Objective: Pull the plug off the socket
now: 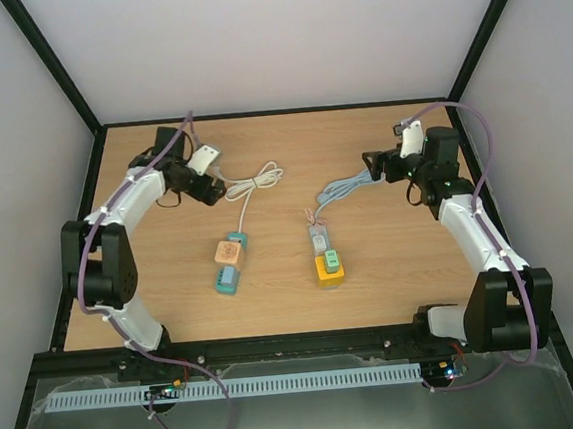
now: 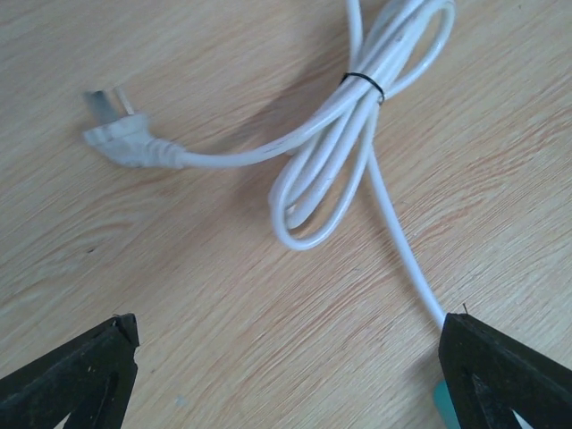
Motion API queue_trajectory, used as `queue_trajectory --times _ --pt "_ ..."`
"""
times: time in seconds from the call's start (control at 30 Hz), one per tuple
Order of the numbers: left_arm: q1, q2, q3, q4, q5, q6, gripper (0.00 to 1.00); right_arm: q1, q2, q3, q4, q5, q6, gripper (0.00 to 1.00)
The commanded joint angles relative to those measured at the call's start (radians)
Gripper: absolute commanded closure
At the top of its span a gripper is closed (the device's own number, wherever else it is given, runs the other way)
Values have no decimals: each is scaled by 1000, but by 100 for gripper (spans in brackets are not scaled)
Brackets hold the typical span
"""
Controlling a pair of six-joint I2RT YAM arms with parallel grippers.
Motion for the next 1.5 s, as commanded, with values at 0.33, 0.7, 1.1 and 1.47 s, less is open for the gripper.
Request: queue_trajectory --times 0.33,0.7,1.1,1.47 --pt "-194 188 116 -65 -186 -1 29 6 -49 -30 -12 -16 -40 1" --pt "-230 250 84 -67 -222 -34 44 6 -53 -39 -5 -21 -37 1" --pt "-235 306 122 -69 -137 -63 51 6 -57 -44 0 -12 -37 1" --pt "-251 359 138 -56 -156 -87 62 6 -61 -45 3 -1 -37 1"
